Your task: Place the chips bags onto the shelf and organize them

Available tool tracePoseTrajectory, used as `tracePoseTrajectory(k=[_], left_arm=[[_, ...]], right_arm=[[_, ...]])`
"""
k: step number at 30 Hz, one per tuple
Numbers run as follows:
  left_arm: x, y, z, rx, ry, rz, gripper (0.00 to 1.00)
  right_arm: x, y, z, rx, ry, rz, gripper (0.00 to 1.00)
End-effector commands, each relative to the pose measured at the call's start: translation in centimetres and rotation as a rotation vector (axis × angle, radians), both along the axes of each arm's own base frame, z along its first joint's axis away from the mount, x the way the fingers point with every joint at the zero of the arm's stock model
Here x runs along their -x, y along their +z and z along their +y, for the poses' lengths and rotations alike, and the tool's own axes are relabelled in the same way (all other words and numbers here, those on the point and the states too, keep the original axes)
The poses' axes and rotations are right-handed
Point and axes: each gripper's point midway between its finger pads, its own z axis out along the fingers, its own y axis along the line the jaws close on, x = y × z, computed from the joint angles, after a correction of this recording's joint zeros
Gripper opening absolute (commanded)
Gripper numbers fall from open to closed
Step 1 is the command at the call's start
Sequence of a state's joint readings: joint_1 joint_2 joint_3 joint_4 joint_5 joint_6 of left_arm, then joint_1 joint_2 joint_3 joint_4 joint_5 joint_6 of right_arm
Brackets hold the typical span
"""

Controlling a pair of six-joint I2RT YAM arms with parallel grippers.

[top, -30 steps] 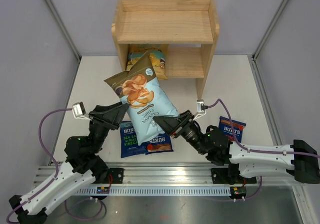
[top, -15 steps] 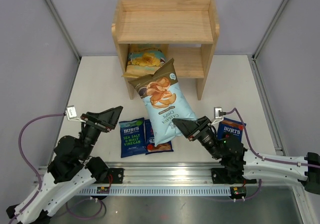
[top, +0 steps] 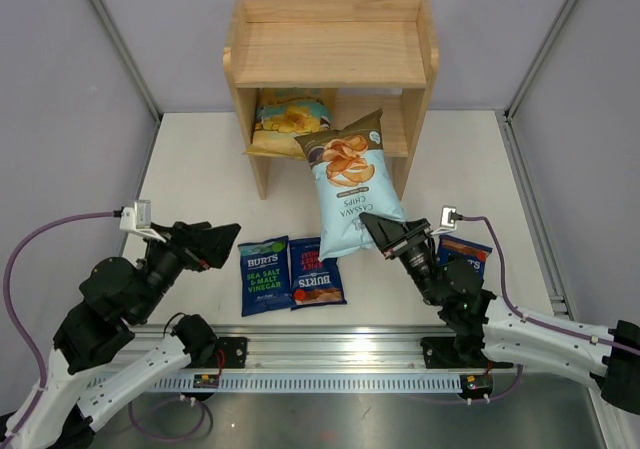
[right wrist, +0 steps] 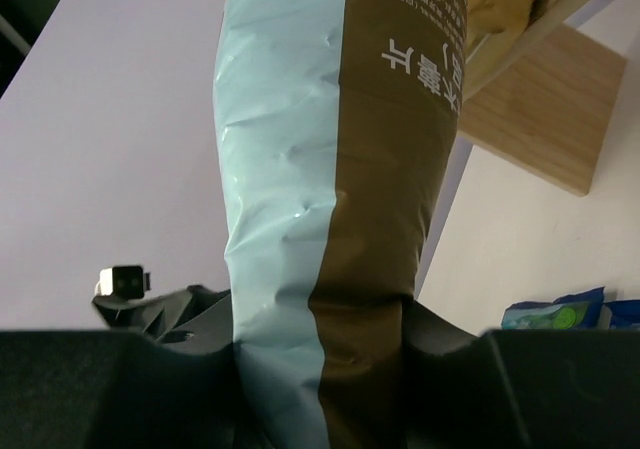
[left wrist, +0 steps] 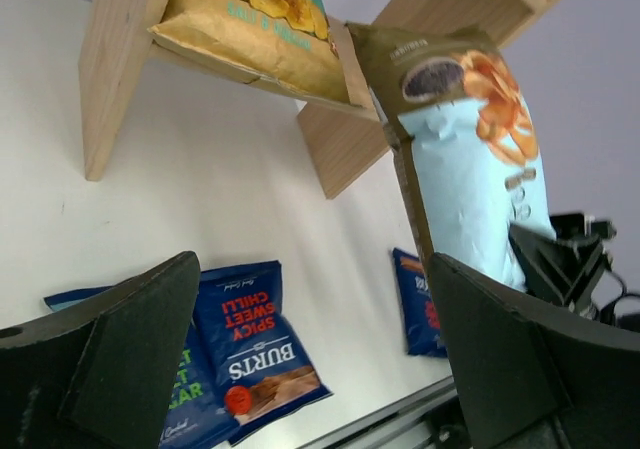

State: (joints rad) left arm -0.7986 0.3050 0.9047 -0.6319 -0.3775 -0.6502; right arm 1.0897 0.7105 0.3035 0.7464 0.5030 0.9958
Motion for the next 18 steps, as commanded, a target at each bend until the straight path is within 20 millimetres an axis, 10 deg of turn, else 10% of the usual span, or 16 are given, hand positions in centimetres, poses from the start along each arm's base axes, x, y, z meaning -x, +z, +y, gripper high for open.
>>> tracePoseTrajectory(k=[1, 18], left_arm=[[2.0, 1.0, -1.4, -0.105, -0.166, -0.072, 0.99], [2.8, -3.1, -1.3, -0.273, -0.242, -0.118, 0.99]], right_arm=[[-1.1, 4.6, -1.4, -0.153, -0.028, -0.025, 0.21], [-10.4, 7.7, -4.7, -0.229, -0.138, 0.036, 0.21]])
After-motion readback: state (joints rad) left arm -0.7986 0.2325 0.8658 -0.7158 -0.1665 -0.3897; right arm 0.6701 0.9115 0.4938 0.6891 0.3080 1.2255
